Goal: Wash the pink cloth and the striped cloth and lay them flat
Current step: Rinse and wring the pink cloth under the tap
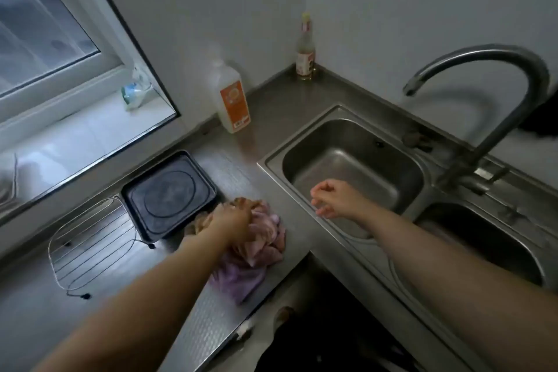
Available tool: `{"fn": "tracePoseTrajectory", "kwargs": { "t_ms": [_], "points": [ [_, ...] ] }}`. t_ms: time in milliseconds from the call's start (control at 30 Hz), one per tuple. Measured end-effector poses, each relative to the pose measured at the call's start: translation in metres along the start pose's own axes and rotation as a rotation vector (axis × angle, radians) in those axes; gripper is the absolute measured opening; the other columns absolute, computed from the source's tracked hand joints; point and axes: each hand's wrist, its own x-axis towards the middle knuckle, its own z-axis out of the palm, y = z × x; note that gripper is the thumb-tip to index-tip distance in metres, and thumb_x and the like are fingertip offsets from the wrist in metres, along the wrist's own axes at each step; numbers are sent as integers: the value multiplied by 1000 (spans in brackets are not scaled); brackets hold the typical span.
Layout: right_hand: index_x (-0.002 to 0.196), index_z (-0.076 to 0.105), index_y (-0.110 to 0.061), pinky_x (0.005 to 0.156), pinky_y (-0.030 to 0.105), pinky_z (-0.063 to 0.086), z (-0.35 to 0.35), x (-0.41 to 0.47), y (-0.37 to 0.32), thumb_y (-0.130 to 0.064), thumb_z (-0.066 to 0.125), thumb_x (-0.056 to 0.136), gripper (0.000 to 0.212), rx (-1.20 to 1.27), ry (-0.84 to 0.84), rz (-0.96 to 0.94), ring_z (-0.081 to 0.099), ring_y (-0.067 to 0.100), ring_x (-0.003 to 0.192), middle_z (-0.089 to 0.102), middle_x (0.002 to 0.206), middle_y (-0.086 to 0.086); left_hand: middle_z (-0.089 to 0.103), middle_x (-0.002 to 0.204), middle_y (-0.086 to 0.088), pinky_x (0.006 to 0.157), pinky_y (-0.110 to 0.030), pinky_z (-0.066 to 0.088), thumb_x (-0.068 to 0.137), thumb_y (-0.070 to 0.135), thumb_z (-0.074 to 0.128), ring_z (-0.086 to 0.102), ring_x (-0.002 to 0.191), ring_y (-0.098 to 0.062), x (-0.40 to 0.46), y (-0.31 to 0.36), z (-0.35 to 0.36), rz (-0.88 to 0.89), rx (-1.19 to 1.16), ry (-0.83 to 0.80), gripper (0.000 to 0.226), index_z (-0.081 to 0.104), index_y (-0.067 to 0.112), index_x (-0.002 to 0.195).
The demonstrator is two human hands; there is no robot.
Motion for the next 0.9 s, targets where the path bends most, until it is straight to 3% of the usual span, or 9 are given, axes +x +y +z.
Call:
{"fn": "tracePoseTrajectory", "kwargs": {
  "t_ms": [100,167,233,333,400,533,633,800,900],
  "points": [
    [91,57,-16,59,24,47,9,9,9,-16,56,92,2,20,50,48,61,12,60,64,88,5,18,158,-8,115,-37,16,91,57,46,16,145,-30,-11,3,7,134,48,-178,75,21,20,153],
    [91,56,-15,56,22,46,14,14,14,-15,56,93,2,86,67,93,60,12,58,64,87,5,17,160,-3,115,-43,20,68,81,25,19,144,-29,4,-10,23,117,63,-86,96,27,31,150],
    [100,56,-11,57,22,47,16,16,19,-15,56,94,7,151,91,121,60,14,61,64,87,6,31,153,6,110,-41,29,51,74,14,33,136,-24,22,-28,31,106,13,-34,98,42,41,138],
    [102,56,-10,61,26,48,14,18,30,-15,57,94,9,218,133,133,61,15,64,65,87,5,57,117,3,93,-38,43,68,57,36,53,113,-26,39,-32,9,127,-199,-22,44,53,35,101],
    [102,57,-12,61,23,47,12,17,33,-13,57,94,8,224,123,98,60,13,66,64,88,3,57,89,2,79,-34,45,86,35,51,57,92,-25,50,-24,-7,166,-406,52,9,45,28,84],
    [119,54,-9,73,13,48,2,13,26,-7,63,89,32,193,64,-82,58,4,86,61,99,-4,57,85,-1,68,-35,51,97,22,51,57,77,-15,61,10,-53,233,-852,128,9,51,13,95],
    [122,52,-10,89,25,52,-19,16,16,-12,72,83,44,190,127,-153,63,12,102,64,112,2,57,89,-7,60,-24,51,100,20,48,60,76,-14,71,41,-87,314,-1089,69,7,49,15,95],
    [93,61,-21,64,17,49,-85,13,0,-20,65,89,6,82,231,-243,62,7,77,64,83,-5,63,99,-8,74,-31,51,93,31,56,60,90,-22,99,90,-116,437,-1356,-15,19,57,15,104],
    [92,60,-20,68,20,51,-124,15,-2,-18,65,89,5,50,303,-290,62,9,78,64,83,-4,62,113,-17,94,-43,53,92,20,57,61,108,-31,113,122,-127,630,-1405,-206,33,56,4,120]
  ]
}}
